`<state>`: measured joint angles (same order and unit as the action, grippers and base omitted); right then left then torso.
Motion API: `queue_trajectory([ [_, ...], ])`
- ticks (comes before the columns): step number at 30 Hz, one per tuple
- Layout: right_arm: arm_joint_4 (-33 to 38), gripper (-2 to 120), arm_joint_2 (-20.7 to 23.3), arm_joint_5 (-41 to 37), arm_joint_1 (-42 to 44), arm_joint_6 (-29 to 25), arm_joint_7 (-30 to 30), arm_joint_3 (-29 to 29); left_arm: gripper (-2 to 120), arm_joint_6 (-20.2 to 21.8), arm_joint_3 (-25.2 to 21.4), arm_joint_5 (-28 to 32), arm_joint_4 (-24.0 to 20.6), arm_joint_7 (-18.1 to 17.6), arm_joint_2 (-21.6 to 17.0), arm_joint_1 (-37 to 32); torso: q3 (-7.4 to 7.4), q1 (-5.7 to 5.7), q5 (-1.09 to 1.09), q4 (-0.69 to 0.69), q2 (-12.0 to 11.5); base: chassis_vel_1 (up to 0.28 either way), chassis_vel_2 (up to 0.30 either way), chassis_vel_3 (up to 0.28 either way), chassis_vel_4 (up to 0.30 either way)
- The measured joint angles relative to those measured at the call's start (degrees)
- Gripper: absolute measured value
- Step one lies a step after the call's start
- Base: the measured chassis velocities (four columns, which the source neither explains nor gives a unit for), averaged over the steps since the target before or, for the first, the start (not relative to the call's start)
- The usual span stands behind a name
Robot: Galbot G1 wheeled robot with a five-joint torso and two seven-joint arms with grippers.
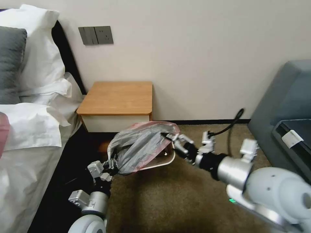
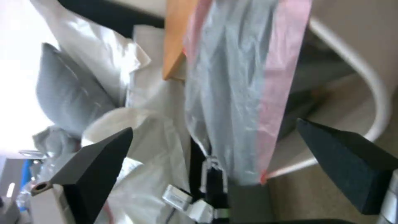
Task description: Pick up the garbage bag from the table and place it over the trash can.
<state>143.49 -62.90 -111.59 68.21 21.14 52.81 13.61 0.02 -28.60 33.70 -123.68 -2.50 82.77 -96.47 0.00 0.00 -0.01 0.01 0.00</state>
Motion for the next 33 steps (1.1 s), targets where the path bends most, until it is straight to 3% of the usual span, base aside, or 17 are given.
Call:
queue_trajectory([
  [10, -1.69, 96, -1.38, 7.53, -0.48, -0.17, -1.77, -4.15, 5, -0.06, 0.67, -1.23, -0.88, 0.01, 0.08, -0.27, 0.00, 0.00, 0.01, -0.01, 0.00, 0.000, 0.000, 0.000, 0.000],
  [12, -2.89, 85, -1.50, 11.09, -0.69, -0.16, -3.29, -5.41, 5, -0.09, 0.98, -1.45, -1.19, 0.09, 0.26, -0.43, 0.00, 0.00, 0.01, -0.01, 0.00, 0.000, 0.000, 0.000, 0.000],
  [16, -3.62, 75, -1.80, 13.20, -0.97, 0.02, -4.29, -6.23, 5, -0.10, 1.06, -1.53, -1.43, 0.15, 0.39, -0.58, 0.00, 0.00, 0.01, 0.00, 0.00, 0.000, 0.000, 0.000, 0.000],
  [19, -4.59, 58, -1.88, 17.21, -0.71, 0.56, -7.19, -7.29, 5, -0.10, 0.86, -1.39, -1.62, 0.20, 0.46, -0.76, 0.00, 0.00, 0.01, -0.01, 0.00, 0.000, 0.000, 0.000, 0.000],
  [33, -6.27, 10, -1.86, 22.63, -0.63, 1.19, -11.99, -8.90, 5, -0.08, 0.46, -0.73, -2.02, 0.17, 0.49, -0.85, 0.00, 0.00, 0.01, 0.00, 0.00, 0.000, 0.000, 0.000, 0.000],
])
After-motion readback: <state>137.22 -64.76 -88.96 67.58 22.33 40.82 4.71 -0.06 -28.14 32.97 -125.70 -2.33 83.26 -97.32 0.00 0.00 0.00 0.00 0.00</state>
